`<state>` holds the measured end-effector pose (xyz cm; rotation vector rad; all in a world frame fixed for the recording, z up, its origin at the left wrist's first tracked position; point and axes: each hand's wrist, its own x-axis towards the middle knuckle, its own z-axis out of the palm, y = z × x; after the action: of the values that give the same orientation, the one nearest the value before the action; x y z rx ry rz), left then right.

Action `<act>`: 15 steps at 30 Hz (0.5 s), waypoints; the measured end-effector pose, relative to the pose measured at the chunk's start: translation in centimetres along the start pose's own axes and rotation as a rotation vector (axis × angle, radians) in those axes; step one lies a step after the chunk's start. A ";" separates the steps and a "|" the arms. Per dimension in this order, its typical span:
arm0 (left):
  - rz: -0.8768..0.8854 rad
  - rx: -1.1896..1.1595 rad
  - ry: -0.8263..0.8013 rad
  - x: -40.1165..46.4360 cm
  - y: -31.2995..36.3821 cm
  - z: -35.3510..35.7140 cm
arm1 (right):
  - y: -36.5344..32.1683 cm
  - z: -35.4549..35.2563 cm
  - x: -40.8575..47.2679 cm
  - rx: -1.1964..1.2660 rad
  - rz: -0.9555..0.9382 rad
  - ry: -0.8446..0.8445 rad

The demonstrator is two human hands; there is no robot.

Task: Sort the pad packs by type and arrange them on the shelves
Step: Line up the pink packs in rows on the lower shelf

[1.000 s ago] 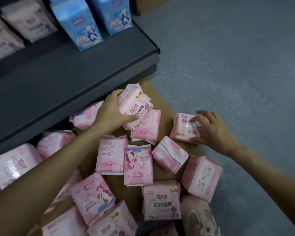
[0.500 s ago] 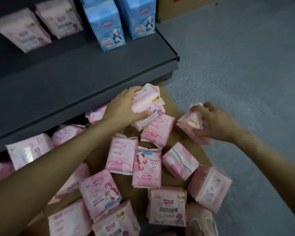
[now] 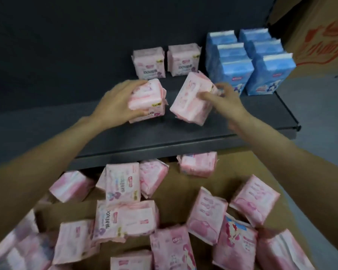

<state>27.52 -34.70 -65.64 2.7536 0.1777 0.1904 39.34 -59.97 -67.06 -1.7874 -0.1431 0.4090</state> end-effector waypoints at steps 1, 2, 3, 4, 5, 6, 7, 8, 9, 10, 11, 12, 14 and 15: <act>0.007 0.022 0.004 1.6 -1.2 -0.4 | -0.1 1.8 1.6 0.116 0.055 0.036; 0.008 0.036 0.011 3.0 -2.0 -0.7 | -0.1 3.2 3.0 0.209 0.096 0.079; 0.007 0.046 0.022 4.7 -2.9 -0.8 | -0.2 4.7 4.6 0.274 0.123 0.126; 0.010 0.057 0.028 6.1 -3.5 -0.6 | -0.2 5.8 6.0 0.314 0.142 0.163; 0.019 0.068 0.028 7.3 -3.9 -0.2 | -0.2 6.8 7.4 0.328 0.153 0.191; 0.024 0.077 0.023 8.4 -4.3 0.1 | -0.2 7.6 8.9 0.341 0.158 0.211; 0.025 0.085 0.015 9.3 -4.6 0.4 | -0.2 8.1 10.3 0.347 0.162 0.234; 0.024 0.098 0.005 10.0 -4.8 0.8 | -0.1 8.4 11.6 0.335 0.178 0.257; 0.021 0.112 -0.007 10.3 -4.9 1.2 | -0.1 8.4 12.5 0.296 0.201 0.288; 0.014 0.124 -0.020 10.7 -5.2 1.7 | 0.0 8.5 13.2 0.224 0.225 0.316; 0.006 0.136 -0.029 11.1 -5.6 2.2 | 0.0 8.6 13.6 0.119 0.236 0.340; -0.005 0.141 -0.030 11.5 -6.1 2.8 | 0.0 8.7 13.6 -0.029 0.223 0.349; -0.033 0.109 0.002 12.2 -6.8 3.7 | 0.1 8.9 12.4 -0.416 0.071 0.353; -0.046 0.086 0.026 12.7 -7.1 3.9 | 0.3 9.2 11.8 -0.623 -0.070 0.356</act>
<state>39.91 -27.65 -70.50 2.8302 0.2618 0.2113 47.07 -47.99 -71.50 -2.4277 -0.0851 -0.0231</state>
